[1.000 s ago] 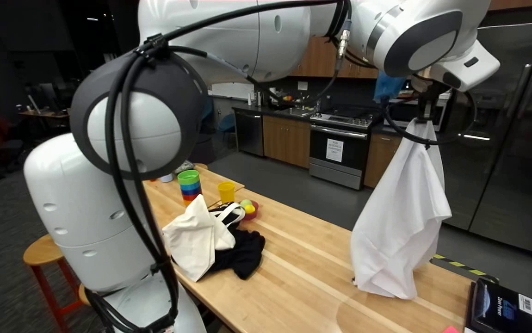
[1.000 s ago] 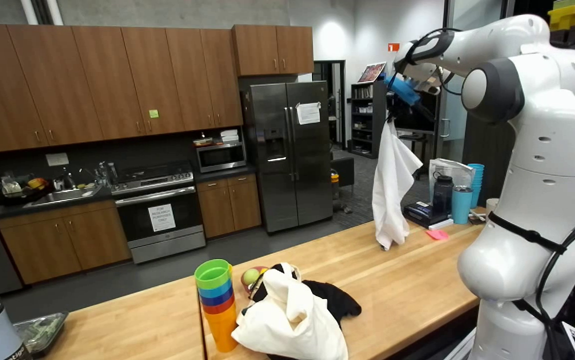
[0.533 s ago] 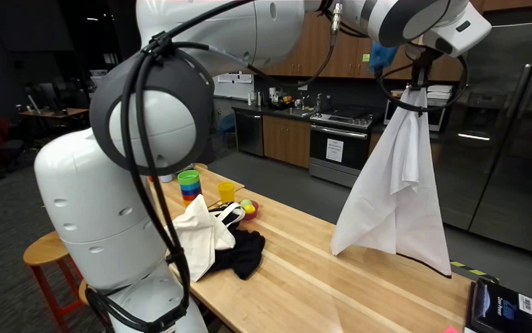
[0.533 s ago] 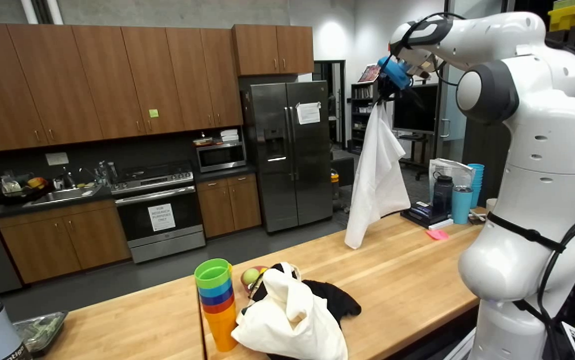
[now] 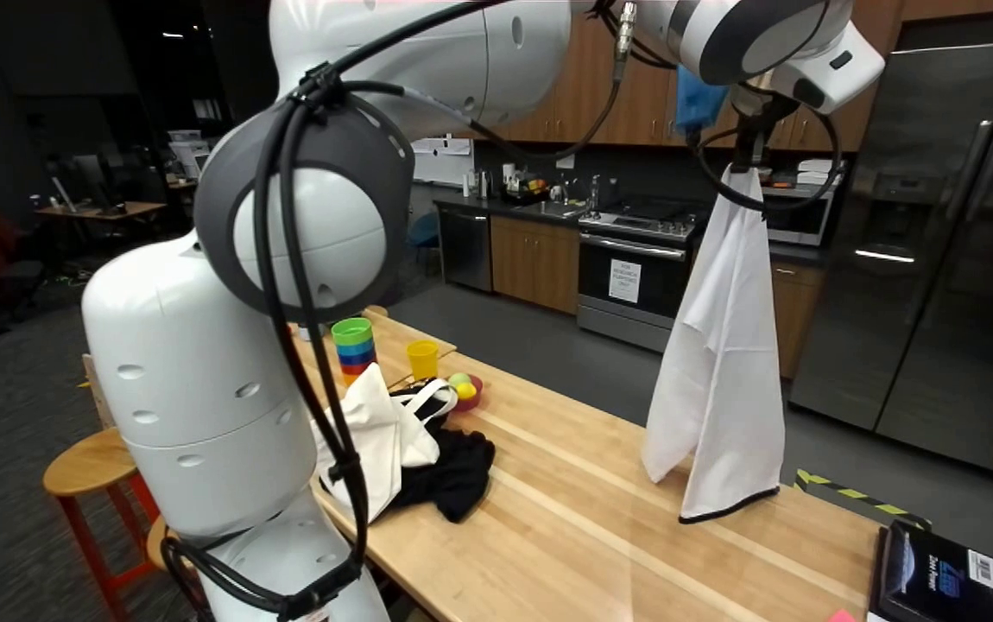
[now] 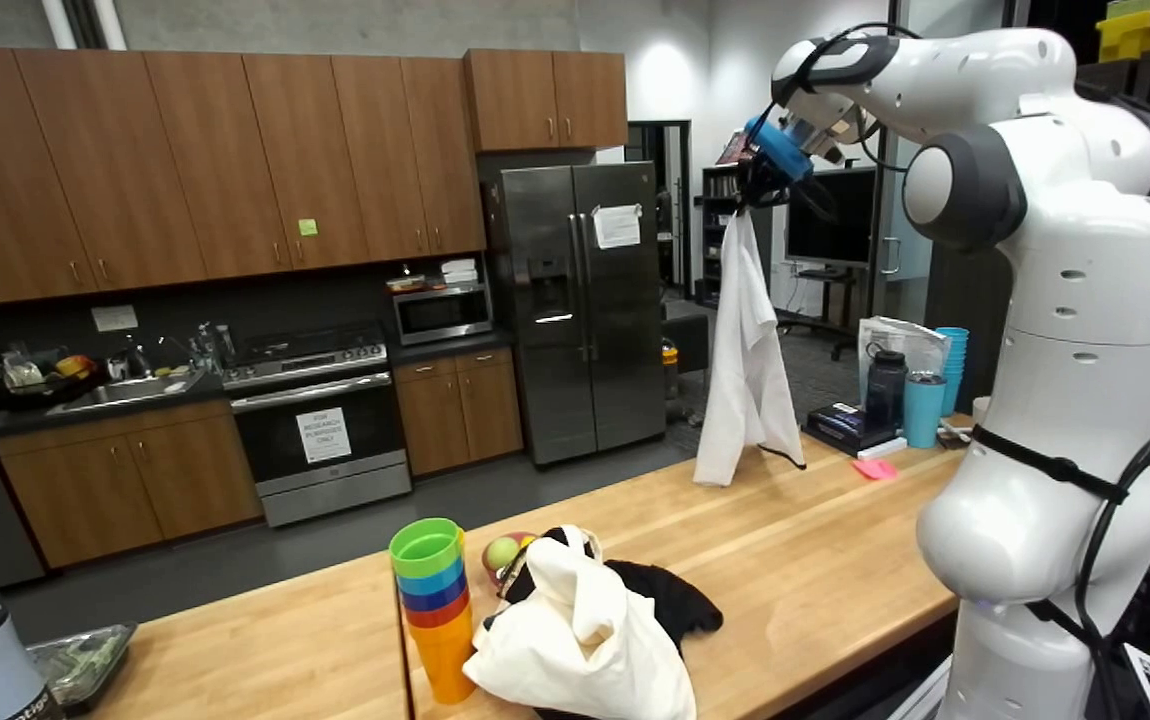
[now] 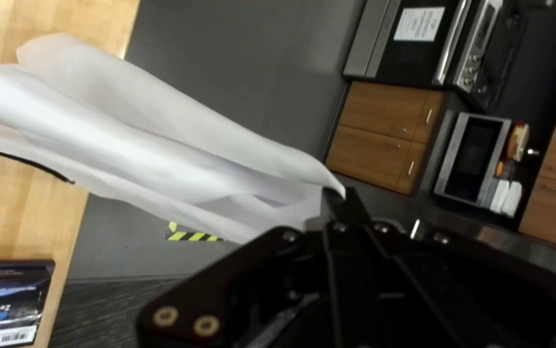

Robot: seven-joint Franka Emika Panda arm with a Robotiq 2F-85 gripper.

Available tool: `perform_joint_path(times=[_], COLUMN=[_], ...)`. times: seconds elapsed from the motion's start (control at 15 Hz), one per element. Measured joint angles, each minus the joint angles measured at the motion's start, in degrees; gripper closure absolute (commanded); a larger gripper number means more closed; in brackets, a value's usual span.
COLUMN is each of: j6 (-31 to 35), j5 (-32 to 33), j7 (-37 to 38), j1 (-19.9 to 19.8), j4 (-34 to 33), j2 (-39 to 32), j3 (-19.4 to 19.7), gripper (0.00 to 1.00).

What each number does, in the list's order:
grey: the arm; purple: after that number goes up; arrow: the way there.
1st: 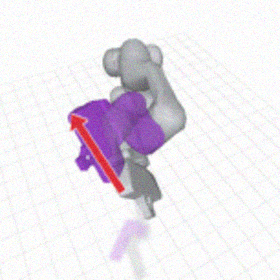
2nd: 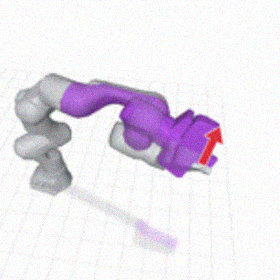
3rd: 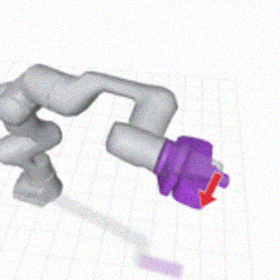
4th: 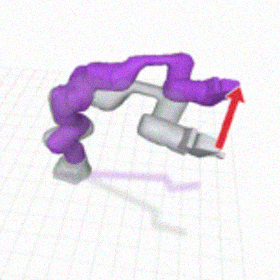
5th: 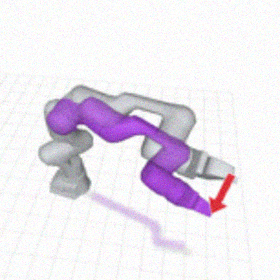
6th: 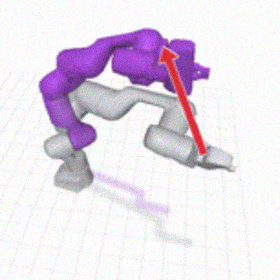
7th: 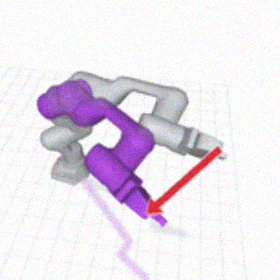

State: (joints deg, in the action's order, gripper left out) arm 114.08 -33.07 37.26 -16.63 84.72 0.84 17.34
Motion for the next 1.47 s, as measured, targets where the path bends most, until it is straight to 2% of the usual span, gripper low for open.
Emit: perform_joint_path(times=[0.2,0.4,0.8,1.07,1.47], j6=[-9.79,-22.47,-46.89,-52.53,-51.15], j5=[-3.67,-6.99,-13.41,-12.55,-7.05], j7=[-4.13,-6.29,-6.76,-8.92,-11.73], j1=[-0.9,-2.42,-4.89,-3.59,0.03], j4=[0.23,0.12,-0.7,12.66,34.51], j2=[-0.07,-0.1,-1.0,3.78,11.5], j3=[1.01,2.46,4.42,2.64,-4.18], gripper=[1.0,1.0,1.0,1.0,1.0])
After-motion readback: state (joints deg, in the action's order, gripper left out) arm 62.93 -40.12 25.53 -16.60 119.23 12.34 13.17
